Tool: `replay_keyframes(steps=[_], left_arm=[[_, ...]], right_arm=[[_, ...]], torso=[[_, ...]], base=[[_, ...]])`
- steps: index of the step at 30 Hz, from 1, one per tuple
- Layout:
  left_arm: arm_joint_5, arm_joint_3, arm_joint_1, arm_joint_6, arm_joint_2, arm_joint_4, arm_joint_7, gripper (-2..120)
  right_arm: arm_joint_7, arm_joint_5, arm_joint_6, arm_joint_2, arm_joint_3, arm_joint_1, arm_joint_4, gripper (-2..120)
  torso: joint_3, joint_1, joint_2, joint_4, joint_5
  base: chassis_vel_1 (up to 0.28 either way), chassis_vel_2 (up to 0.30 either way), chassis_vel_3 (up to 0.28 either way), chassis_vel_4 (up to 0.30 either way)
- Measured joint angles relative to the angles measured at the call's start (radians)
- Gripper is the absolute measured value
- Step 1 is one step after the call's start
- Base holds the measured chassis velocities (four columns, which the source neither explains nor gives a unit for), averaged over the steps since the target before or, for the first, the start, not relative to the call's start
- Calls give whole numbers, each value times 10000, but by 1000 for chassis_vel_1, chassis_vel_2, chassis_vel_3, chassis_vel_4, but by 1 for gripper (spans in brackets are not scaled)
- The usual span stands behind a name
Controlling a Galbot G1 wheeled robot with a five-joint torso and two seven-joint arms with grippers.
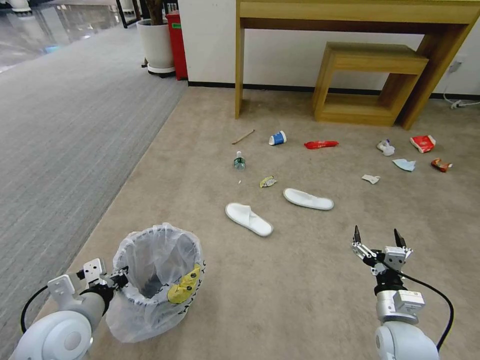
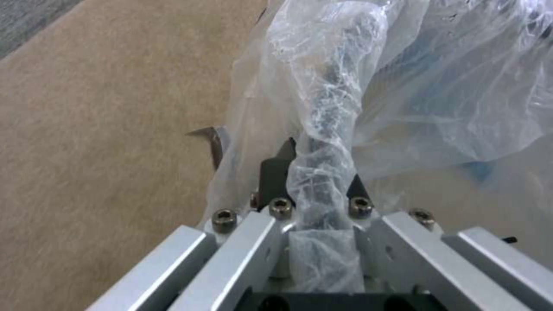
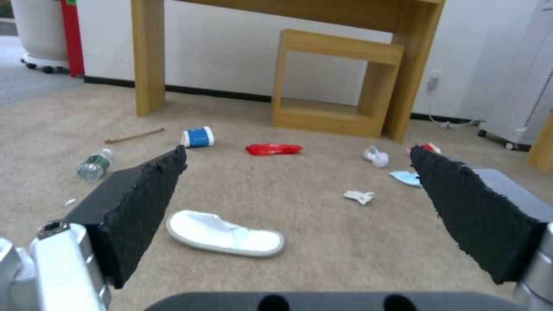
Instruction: Pick up the trash bin and place the garbage on the floor into it.
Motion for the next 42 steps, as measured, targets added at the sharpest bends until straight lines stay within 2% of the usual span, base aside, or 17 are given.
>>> replay_keyframes(steps=[42], left_arm=[[-25, -57, -35, 0, 16, 62, 12, 1]], right_arm=[[-129, -15, 22, 41, -38, 10, -111, 100]], torso=[[0, 0, 0, 0, 0]], base=[[-110, 107, 110, -107]])
